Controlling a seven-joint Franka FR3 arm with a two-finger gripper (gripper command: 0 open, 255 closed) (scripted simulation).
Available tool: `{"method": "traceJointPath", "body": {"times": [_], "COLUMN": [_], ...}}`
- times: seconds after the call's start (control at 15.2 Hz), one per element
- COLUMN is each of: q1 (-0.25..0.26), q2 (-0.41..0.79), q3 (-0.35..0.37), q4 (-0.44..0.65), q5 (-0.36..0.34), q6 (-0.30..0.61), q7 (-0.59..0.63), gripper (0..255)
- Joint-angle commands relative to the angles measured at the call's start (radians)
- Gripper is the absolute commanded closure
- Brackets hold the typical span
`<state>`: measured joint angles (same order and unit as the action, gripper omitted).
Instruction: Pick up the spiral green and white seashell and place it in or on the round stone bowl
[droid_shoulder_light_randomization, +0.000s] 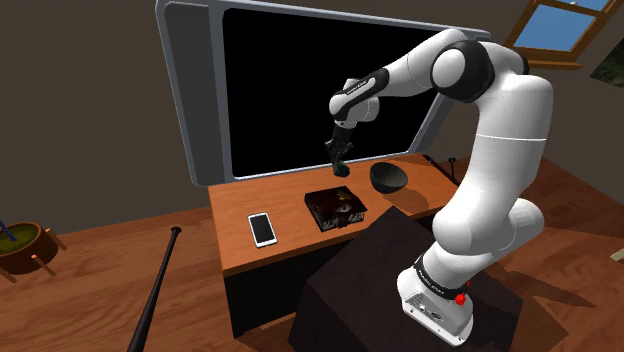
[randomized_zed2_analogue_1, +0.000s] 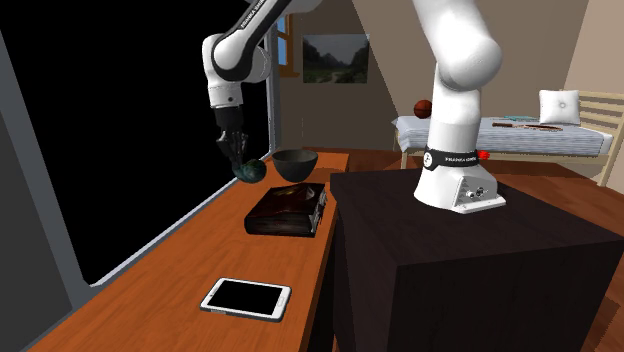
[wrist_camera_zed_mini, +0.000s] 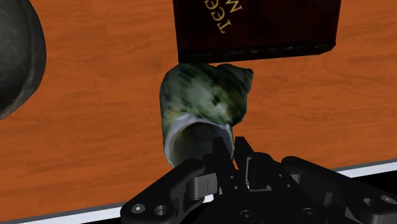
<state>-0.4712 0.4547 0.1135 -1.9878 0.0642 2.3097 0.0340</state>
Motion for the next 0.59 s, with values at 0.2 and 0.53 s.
{"method": "traceJointPath", "body": {"times": [0.2, 0.53], "q1": [0.000, -0.001], "q2": [-0.052, -0.095], "q3": [0.002, 0.002], "q4": [0.019, 0.030], "q5": [0.002, 0.005], "q6": [-0.032, -0.086], "q7": [0.001, 0.003], "gripper": [255, 255]}}
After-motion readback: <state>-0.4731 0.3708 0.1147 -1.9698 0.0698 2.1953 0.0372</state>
